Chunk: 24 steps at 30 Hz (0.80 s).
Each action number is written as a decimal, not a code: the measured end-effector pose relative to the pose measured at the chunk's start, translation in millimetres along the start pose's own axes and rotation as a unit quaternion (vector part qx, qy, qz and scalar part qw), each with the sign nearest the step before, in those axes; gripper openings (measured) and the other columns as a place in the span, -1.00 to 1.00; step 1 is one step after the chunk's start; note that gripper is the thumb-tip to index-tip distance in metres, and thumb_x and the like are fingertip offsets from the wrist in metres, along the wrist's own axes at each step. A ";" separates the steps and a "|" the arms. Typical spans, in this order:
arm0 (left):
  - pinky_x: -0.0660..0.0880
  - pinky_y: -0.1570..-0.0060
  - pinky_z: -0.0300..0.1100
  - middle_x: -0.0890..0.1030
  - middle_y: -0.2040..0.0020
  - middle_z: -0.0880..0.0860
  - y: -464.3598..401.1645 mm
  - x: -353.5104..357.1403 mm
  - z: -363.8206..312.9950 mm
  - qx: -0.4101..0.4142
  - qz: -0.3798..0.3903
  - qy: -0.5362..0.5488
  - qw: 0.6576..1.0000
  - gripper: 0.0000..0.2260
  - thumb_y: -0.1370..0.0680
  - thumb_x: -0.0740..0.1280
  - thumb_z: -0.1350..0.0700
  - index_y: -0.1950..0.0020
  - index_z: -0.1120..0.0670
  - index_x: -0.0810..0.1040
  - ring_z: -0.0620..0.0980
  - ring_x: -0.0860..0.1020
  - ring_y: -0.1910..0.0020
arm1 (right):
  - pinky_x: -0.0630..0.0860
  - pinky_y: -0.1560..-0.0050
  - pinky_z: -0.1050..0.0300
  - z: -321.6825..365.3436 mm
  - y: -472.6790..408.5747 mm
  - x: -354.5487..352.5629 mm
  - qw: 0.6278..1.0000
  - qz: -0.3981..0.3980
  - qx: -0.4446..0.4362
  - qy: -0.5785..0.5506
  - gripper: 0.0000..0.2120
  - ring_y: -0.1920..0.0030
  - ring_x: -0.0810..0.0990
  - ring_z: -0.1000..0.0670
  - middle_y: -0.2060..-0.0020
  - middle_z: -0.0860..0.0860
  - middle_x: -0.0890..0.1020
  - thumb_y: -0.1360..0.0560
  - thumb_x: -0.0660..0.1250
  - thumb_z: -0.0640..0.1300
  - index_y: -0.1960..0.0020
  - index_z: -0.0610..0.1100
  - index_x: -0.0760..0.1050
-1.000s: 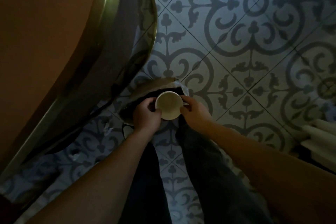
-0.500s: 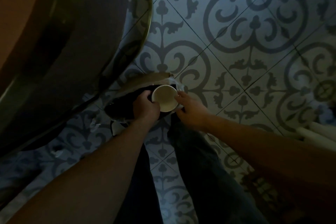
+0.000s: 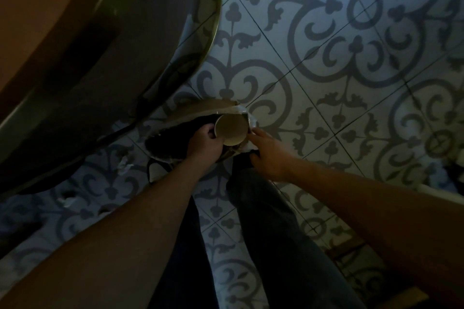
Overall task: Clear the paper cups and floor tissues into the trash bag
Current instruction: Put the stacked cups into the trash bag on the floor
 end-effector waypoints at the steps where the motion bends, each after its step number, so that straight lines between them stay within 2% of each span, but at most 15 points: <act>1: 0.49 -0.21 0.08 0.55 -0.27 0.09 3.8 -2.5 -0.1 0.011 -0.003 -0.002 1.000 -0.63 -0.54 0.30 0.11 -0.36 0.05 0.42 0.10 0.52 -0.21 | 0.37 -0.28 0.03 1.4 1.8 -0.9 1.000 -0.006 -0.001 0.000 -0.46 -0.41 0.31 -0.13 -0.53 -0.04 0.10 -0.52 0.18 -0.17 -0.47 0.02 0.16; 5: 0.44 -0.19 -0.07 0.52 -0.31 0.09 28.0 -16.0 -0.4 0.057 -0.013 -0.047 0.997 -0.63 -0.54 0.28 0.14 -0.35 0.06 0.42 0.10 0.49 -0.25 | 0.46 -0.24 -0.02 13.1 13.7 -7.3 0.998 -0.032 -0.021 0.040 -0.53 -0.30 0.42 -0.12 -0.40 -0.04 0.32 -0.48 0.21 -0.13 -0.38 -0.02 0.31; 8: 0.44 -0.26 0.03 0.47 -0.37 0.09 52.6 -28.1 6.0 0.076 -0.002 -0.080 0.994 -0.59 -0.55 0.26 0.12 -0.41 0.04 0.37 0.11 0.47 -0.28 | 0.50 -0.20 -0.05 28.0 28.0 -13.0 0.994 -0.035 -0.021 0.097 -0.52 -0.28 0.44 -0.15 -0.41 -0.07 0.32 -0.48 0.20 -0.13 -0.40 -0.04 0.29; 10: 0.43 -0.28 0.07 0.47 -0.37 0.08 73.5 -41.4 13.3 0.081 0.002 -0.085 0.993 -0.59 -0.55 0.25 0.09 -0.41 0.02 0.37 0.09 0.47 -0.29 | 0.56 -0.08 0.00 42.2 40.7 -15.5 0.990 -0.029 -0.036 0.132 -0.52 -0.18 0.50 -0.13 -0.43 -0.06 0.29 -0.48 0.21 -0.15 -0.40 -0.02 0.28; 13: 0.42 -0.24 -0.12 0.53 -0.30 0.06 109.2 -62.6 24.0 0.098 -0.006 -0.065 0.993 -0.64 -0.55 0.26 0.10 -0.36 0.04 0.43 0.04 0.50 -0.24 | 0.52 0.12 0.11 58.1 59.1 -14.6 0.980 0.003 -0.067 0.186 -0.50 0.01 0.53 -0.06 -0.38 -0.08 0.34 -0.47 0.24 -0.14 -0.39 -0.01 0.24; 15: 0.41 -0.16 -0.21 0.55 -0.25 0.03 136.0 -78.2 35.9 0.108 -0.016 -0.038 0.993 -0.68 -0.56 0.26 0.12 -0.31 0.05 0.47 0.00 0.52 -0.20 | 0.52 0.08 0.10 69.2 73.1 -12.1 0.973 0.026 -0.068 0.218 -0.53 0.00 0.52 -0.05 -0.29 -0.07 0.43 -0.46 0.26 -0.10 -0.35 0.00 0.28; 18: 0.46 -0.18 -0.19 0.57 -0.23 0.01 166.3 -95.6 66.0 0.093 -0.027 0.014 0.995 -0.70 -0.56 0.25 0.11 -0.30 0.03 0.48 -0.06 0.54 -0.14 | 0.52 -0.04 0.07 90.9 94.4 -8.4 0.968 0.040 -0.043 0.242 -0.59 -0.08 0.52 -0.08 -0.22 -0.07 0.48 -0.48 0.25 -0.12 -0.32 -0.03 0.34; 20: 0.48 -0.03 -0.32 0.59 -0.13 -0.04 183.5 -108.5 89.8 0.093 -0.050 0.042 0.994 -0.77 -0.57 0.24 0.12 -0.22 0.06 0.52 -0.12 0.54 -0.04 | 0.51 -0.05 0.10 107.6 108.4 2.2 0.968 0.051 -0.029 0.244 -0.65 -0.06 0.52 -0.05 -0.17 -0.07 0.50 -0.50 0.24 -0.13 -0.28 -0.05 0.38; 22: 0.40 0.18 -0.44 0.58 0.02 -0.07 198.6 -119.7 113.3 0.091 -0.076 0.063 0.991 -0.85 -0.57 0.26 0.15 -0.10 0.07 0.55 -0.14 0.53 0.07 | 0.50 -0.10 0.10 125.1 119.8 17.6 0.963 0.067 -0.036 0.259 -0.67 -0.10 0.52 -0.07 -0.18 -0.08 0.50 -0.52 0.22 -0.13 -0.28 -0.07 0.39; 24: 0.37 0.24 -0.46 0.54 0.12 -0.14 214.7 -132.2 142.5 0.088 -0.097 0.082 0.988 -0.92 -0.56 0.28 0.16 0.02 0.00 0.53 -0.22 0.50 0.15 | 0.46 -0.17 0.10 144.4 128.9 40.8 0.953 0.081 -0.042 0.290 -0.67 -0.17 0.50 -0.09 -0.23 -0.09 0.49 -0.55 0.19 -0.11 -0.30 -0.08 0.37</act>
Point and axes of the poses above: each hand's wrist, its own y-axis away from the middle knuckle, its own x-axis out of the palm, z = x × y, the point moved 4 cm from there along -y, towards the middle knuckle
